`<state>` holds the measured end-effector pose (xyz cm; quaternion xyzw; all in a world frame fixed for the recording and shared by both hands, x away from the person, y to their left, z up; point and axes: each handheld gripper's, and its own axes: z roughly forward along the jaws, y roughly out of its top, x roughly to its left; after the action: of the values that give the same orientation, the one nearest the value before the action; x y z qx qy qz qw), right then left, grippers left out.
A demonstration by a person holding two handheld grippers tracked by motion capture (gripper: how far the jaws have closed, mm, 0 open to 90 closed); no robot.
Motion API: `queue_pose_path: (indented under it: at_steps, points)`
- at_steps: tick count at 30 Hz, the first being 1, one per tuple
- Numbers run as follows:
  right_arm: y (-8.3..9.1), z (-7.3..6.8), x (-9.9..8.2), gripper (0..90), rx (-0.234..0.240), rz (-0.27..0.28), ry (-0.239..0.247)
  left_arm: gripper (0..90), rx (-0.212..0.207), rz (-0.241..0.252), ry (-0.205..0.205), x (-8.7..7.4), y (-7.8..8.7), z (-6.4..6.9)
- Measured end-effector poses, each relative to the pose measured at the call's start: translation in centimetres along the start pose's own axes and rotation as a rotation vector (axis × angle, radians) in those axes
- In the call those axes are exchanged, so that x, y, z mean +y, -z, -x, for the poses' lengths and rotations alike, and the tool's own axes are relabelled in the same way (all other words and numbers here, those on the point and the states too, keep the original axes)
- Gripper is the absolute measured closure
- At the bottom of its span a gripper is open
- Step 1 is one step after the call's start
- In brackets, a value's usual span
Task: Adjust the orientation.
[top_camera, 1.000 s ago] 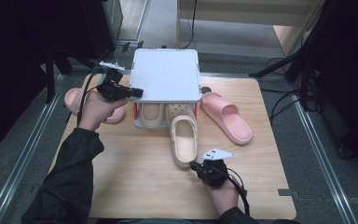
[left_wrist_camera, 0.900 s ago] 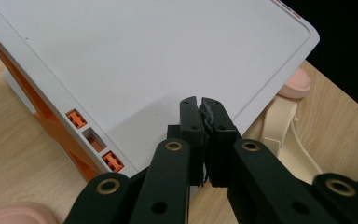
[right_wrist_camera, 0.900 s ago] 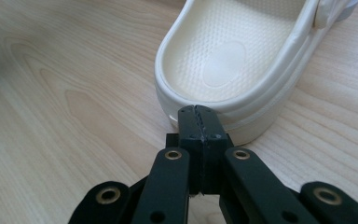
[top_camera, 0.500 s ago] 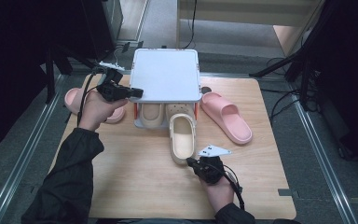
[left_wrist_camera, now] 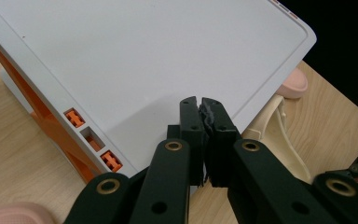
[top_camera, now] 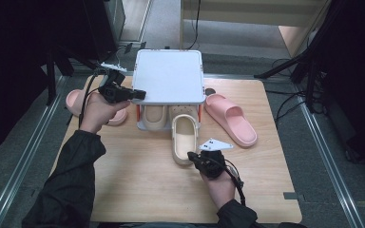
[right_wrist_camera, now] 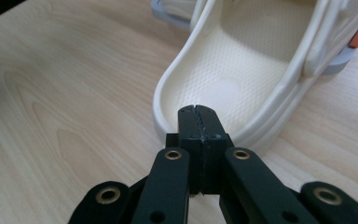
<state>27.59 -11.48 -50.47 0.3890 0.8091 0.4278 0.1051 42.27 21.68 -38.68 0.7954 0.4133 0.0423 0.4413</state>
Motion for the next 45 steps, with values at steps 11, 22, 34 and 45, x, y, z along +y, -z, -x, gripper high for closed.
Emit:
queue_pose_path:
  at_steps: [11,22,34,45]
  points:
    - [-1.3,-0.7,-1.6,90.0,0.017,-0.078,0.022,87.4,0.001,0.0,0.002,0.0,0.0,0.1]
    - [-2.6,0.8,1.7,90.0,-0.002,-0.03,0.038,87.5,-0.004,-0.001,0.002,0.0,0.0,0.0]
    - [-5.3,3.6,5.1,90.0,-0.01,-0.022,0.005,87.1,-0.006,0.0,0.001,0.0,0.0,0.0]
    - [-6.3,4.6,5.9,88.7,0.006,-0.037,-0.034,85.8,0.002,0.001,-0.014,0.0,0.0,0.1]
